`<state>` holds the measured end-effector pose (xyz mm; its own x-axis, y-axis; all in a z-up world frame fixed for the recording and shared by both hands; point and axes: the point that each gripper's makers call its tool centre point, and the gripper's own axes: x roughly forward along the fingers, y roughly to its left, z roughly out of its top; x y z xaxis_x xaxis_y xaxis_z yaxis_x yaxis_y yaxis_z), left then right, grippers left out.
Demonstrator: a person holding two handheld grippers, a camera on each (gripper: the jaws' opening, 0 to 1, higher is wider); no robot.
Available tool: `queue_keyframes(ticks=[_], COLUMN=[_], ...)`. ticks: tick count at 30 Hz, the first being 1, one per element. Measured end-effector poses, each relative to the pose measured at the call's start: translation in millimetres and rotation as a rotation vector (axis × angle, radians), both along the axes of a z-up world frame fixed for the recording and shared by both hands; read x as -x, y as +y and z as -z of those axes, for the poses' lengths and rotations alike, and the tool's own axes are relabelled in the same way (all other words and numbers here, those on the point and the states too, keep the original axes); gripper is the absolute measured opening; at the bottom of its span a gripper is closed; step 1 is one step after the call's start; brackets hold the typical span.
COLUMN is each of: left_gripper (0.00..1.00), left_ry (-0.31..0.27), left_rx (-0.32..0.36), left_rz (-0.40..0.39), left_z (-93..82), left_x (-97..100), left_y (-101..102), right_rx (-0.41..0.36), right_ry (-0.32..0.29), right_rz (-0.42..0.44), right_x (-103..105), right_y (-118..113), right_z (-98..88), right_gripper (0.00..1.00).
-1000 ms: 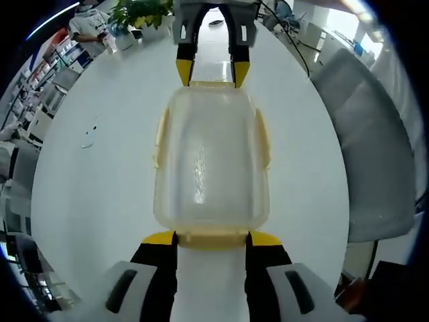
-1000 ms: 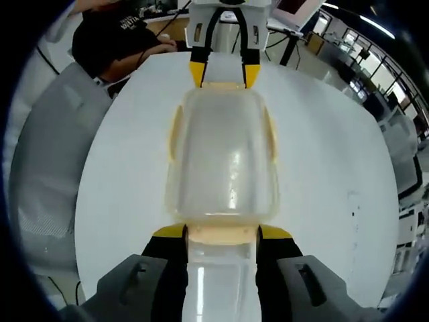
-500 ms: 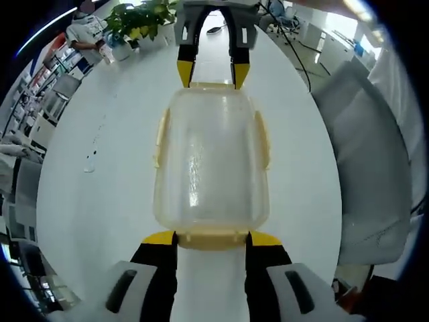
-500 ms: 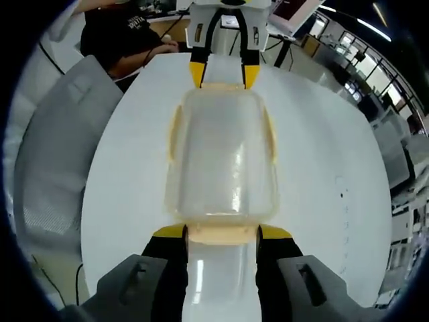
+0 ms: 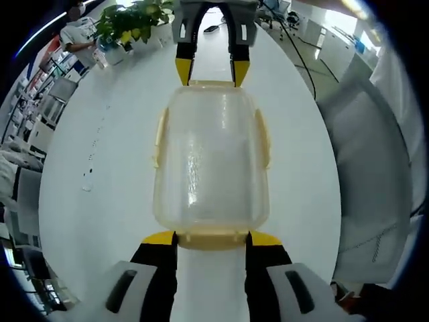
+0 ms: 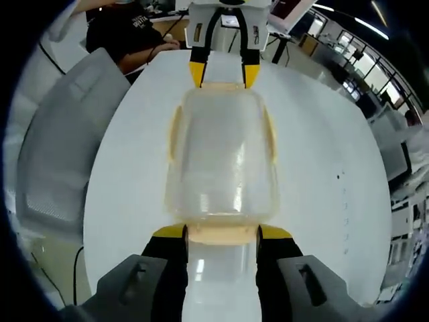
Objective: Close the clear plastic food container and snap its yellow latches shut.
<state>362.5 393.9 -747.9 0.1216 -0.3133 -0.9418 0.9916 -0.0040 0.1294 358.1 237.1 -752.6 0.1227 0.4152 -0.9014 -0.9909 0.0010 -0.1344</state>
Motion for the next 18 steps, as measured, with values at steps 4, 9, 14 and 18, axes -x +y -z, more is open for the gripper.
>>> queue_keyframes(ticks=[4, 9, 14, 18], left_gripper=[0.33, 0.33, 0.33, 0.33], left_ry=[0.001, 0.003, 0.011, 0.012], left_rx=[0.007, -0.005, -0.008, -0.016], left_rz=[0.002, 0.008, 0.013, 0.021], left_z=[-0.6, 1.0, 3.4, 7.9], left_x=[-1.0, -4.3, -5.4, -10.1], left_y=[-14.1, -32.3, -50.4, -65.0], right_rx=[-0.004, -0.003, 0.003, -0.001], right_ry=[0.002, 0.001, 0.009, 0.012], right_rz=[0.005, 0.01, 0.015, 0.023], right_x=[-0.3, -2.5, -3.2, -5.7], right_y=[-14.6, -31.5, -51.7, -65.7], right_z=[-0.6, 0.3, 4.1, 5.1], right_gripper=[0.35, 0.35, 0.36, 0.36])
